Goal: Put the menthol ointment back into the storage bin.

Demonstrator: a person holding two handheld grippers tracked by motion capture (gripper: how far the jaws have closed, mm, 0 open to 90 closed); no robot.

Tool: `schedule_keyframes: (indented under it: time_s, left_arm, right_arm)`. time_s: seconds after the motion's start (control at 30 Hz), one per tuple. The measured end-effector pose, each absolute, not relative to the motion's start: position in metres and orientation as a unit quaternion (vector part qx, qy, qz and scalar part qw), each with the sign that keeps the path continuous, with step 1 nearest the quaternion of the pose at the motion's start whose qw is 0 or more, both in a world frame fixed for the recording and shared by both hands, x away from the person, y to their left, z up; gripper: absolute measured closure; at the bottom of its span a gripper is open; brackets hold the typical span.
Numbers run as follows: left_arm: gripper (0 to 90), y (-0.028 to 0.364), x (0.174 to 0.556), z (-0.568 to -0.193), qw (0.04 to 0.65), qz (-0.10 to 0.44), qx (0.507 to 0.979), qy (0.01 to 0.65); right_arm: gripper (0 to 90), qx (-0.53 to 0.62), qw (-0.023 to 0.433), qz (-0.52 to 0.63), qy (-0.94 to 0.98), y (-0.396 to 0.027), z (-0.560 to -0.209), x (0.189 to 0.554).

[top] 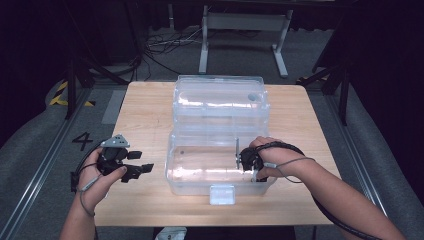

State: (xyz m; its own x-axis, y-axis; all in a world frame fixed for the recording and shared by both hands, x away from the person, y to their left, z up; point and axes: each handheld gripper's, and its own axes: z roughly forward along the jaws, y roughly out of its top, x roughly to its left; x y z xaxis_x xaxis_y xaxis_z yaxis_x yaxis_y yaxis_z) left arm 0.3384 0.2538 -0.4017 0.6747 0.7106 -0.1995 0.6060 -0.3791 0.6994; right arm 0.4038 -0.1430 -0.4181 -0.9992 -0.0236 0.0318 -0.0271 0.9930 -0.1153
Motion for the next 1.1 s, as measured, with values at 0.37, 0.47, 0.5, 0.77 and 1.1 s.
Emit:
schedule_keyframes:
  time_s: [0.37, 0.47, 0.5, 0.77, 1.1]
  left_arm:
    - [31.6, 0.254, 0.338, -0.402, 0.390, 0.066, 0.826, 0.401]
    - [31.6, 0.254, 0.339, -0.402, 0.390, 0.066, 0.827, 0.400]
    - [31.6, 0.254, 0.338, -0.402, 0.390, 0.065, 0.827, 0.400]
    - [31.7, 0.254, 0.338, -0.402, 0.390, 0.065, 0.827, 0.400]
    - [31.8, 0.253, 0.340, -0.400, 0.393, 0.065, 0.827, 0.396]
  right_arm:
    - [50.4, 0.014, 0.031, 0.055, -0.998, -0.145, -0.418, 0.406]
    - [50.1, 0.017, 0.029, 0.052, -0.998, -0.145, -0.418, 0.405]
    - [49.5, 0.018, 0.030, 0.053, -0.998, -0.145, -0.417, 0.406]
    - [44.7, 0.014, 0.026, 0.042, -0.999, -0.146, -0.414, 0.404]
    - [41.2, 0.010, 0.007, 0.013, -1.000, -0.147, -0.396, 0.401]
